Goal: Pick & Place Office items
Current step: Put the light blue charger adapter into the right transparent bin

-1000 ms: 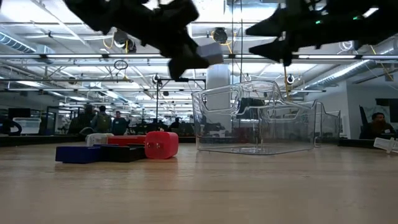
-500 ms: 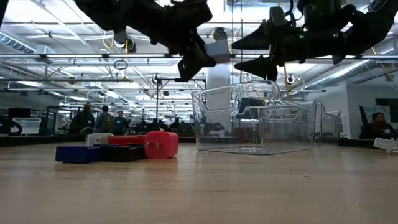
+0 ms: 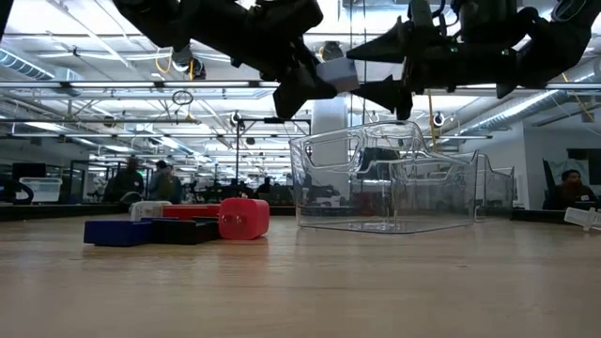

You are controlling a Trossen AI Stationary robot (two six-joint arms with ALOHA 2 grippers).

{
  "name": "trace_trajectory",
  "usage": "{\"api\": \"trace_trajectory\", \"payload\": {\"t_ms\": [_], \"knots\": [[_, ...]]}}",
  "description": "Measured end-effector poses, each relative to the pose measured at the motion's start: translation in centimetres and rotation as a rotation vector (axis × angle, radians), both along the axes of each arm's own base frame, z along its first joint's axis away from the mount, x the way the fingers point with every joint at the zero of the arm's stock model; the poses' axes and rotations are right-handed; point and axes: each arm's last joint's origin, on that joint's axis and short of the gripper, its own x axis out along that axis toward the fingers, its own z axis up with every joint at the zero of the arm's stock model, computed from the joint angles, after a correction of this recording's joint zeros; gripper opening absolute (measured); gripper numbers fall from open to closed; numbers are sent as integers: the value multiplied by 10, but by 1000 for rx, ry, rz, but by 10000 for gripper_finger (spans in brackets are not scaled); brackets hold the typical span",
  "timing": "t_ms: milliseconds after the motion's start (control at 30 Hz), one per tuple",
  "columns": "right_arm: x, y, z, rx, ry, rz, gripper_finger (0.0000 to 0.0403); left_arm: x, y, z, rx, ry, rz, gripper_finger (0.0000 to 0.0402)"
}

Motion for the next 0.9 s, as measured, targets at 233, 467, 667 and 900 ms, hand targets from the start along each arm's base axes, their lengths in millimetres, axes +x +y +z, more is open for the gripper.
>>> {"api": "trace_trajectory", "payload": {"t_ms": [233,467,667,900], "knots": [[3,-2,-6,12,24,-8,315,0,5,0,12,11,6,225],[4,-2,-8,13,33,-7,302,1,7,0,0,7,-29,225],[4,-2,-9,41,33,-3,256,1,7,0,-8,3,-34,225],[4,-2,-9,37,41,-1,199,1,7,-1,-17,3,-31,225]]}}
